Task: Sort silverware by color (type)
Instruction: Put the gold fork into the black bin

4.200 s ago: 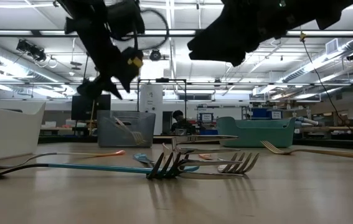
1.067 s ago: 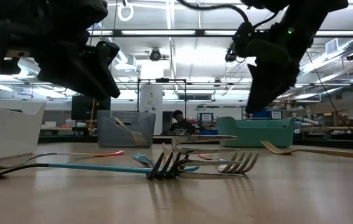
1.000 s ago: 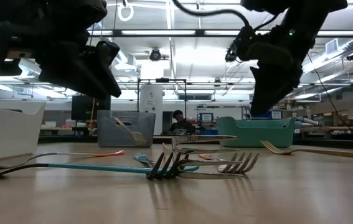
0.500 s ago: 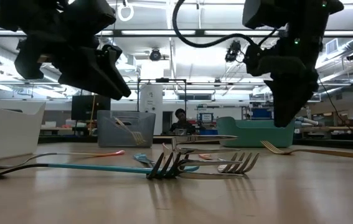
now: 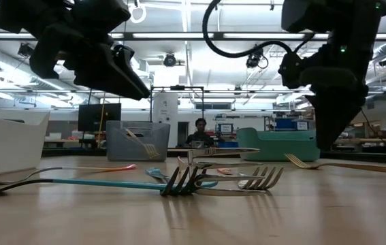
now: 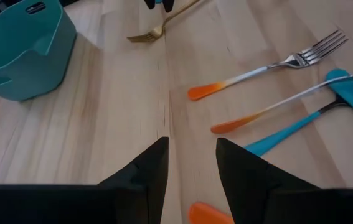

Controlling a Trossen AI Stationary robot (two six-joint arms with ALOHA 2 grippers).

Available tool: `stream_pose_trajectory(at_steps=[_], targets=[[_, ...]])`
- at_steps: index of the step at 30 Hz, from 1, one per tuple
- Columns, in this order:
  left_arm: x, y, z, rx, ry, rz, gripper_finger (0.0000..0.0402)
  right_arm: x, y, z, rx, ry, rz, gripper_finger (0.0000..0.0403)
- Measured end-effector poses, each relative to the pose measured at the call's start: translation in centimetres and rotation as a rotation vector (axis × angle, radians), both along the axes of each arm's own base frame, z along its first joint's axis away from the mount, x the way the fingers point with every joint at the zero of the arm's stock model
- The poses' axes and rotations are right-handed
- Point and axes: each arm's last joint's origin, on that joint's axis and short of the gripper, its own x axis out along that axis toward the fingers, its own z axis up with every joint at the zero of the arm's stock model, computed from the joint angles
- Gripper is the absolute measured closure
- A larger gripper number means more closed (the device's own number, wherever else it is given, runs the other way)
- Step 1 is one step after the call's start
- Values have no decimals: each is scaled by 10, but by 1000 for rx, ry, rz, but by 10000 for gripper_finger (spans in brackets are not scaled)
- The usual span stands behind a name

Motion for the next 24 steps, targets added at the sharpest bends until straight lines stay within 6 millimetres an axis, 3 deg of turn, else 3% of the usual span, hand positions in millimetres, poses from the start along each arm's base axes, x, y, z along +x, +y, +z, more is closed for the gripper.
stream_pose_trajectory(at_steps=[6,24], targets=[[0,0,0,-3,-1,3,260,-6,2,-14,5,-33,-22,231],[0,0,0,-3,-1,3,260,-13,0,-27,-24,-29,-44,231]])
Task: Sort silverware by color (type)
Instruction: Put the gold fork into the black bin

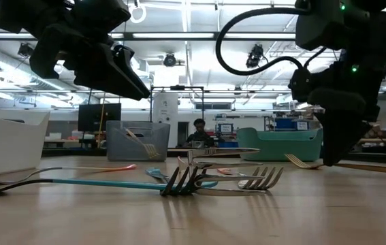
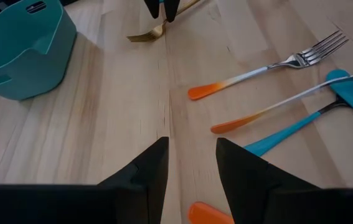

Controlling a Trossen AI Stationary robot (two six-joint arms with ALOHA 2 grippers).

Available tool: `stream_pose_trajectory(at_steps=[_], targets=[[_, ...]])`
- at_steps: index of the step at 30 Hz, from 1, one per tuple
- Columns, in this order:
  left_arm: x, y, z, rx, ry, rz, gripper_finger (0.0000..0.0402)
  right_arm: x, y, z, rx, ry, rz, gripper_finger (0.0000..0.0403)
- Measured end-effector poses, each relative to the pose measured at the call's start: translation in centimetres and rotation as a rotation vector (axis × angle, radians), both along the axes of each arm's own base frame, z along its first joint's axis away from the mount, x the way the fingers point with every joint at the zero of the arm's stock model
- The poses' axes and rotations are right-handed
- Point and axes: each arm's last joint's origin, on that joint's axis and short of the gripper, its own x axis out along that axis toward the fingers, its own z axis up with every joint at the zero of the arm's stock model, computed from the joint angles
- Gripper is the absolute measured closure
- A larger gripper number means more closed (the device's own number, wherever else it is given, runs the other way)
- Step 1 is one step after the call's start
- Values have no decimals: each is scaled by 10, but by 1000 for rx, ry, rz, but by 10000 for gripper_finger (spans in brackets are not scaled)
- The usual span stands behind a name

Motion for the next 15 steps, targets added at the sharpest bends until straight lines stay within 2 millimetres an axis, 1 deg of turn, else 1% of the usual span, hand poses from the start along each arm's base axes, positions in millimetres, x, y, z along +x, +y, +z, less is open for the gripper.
stream_pose_trajectory(at_steps=[6,8,11,15], targets=[[0,0,0,0,-1,1,260,7,3,-16,-21,66,-5,237],[0,0,0,2,0,-1,260,10,5,-16,-41,86,-1,241],[0,1,0,7,1,1,260,15,8,-9,-64,96,8,252],[0,1,0,7,1,3,260,19,9,-5,-60,95,28,287]])
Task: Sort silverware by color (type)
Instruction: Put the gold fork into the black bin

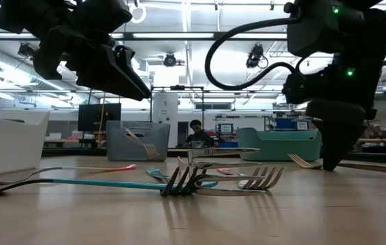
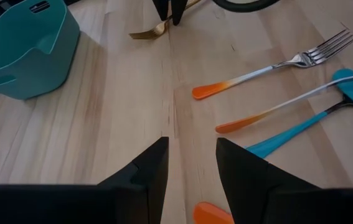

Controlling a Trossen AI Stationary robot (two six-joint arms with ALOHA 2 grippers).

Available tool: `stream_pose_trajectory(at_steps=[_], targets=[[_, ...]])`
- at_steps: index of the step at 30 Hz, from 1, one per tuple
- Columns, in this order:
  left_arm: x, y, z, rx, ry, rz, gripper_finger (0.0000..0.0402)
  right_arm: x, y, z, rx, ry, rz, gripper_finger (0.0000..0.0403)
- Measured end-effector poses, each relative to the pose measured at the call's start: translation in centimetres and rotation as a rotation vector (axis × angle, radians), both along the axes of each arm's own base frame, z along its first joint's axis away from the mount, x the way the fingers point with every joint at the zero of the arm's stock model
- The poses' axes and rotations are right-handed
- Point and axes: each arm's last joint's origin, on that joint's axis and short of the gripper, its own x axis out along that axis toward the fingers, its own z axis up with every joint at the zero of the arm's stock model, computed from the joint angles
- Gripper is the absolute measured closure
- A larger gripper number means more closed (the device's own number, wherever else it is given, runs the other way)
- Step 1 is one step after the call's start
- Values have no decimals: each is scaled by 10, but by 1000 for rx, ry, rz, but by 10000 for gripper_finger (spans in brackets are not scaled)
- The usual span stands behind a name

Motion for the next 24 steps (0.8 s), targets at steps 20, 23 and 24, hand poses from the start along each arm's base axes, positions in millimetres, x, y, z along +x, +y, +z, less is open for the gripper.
stream_pose_trajectory(at_steps=[20,23,24], targets=[[0,0,0,-5,0,4,260,17,-1,2,69,-134,41,379],[0,0,0,-10,4,-3,260,23,-2,4,76,-184,73,380],[0,0,0,-16,7,-12,260,25,-3,5,78,-203,81,380]])
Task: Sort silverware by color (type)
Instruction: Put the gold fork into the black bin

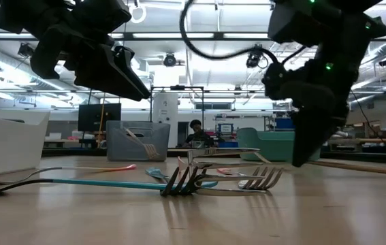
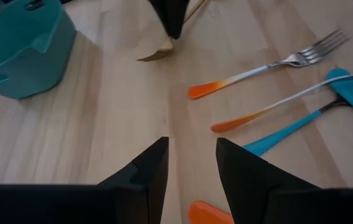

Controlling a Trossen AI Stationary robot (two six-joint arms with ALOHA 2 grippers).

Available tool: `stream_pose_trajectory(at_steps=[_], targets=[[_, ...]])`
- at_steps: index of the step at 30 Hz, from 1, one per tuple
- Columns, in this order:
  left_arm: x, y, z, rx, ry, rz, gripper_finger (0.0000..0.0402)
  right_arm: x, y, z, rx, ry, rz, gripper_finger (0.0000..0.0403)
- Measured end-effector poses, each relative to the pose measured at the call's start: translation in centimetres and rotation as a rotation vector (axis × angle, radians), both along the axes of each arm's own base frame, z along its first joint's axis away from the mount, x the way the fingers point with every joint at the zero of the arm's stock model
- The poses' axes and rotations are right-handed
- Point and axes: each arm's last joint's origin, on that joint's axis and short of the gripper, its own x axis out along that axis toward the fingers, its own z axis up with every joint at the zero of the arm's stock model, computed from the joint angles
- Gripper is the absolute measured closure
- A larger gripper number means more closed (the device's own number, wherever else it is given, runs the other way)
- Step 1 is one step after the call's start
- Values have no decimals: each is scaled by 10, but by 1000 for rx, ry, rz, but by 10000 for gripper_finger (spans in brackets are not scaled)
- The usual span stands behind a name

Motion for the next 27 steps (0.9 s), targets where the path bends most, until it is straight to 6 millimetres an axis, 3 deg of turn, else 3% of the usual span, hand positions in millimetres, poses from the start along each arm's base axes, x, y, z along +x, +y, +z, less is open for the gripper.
stream_pose_trajectory(at_steps=[11,17,27], targets=[[1,-2,1,-87,-5,-32,260,9,-13,43,-126,-264,71,381],[9,9,7,-162,-88,36,258,19,-13,70,-221,-464,168,381],[20,35,16,-256,-180,24,194,34,-14,95,-372,-693,302,378]])
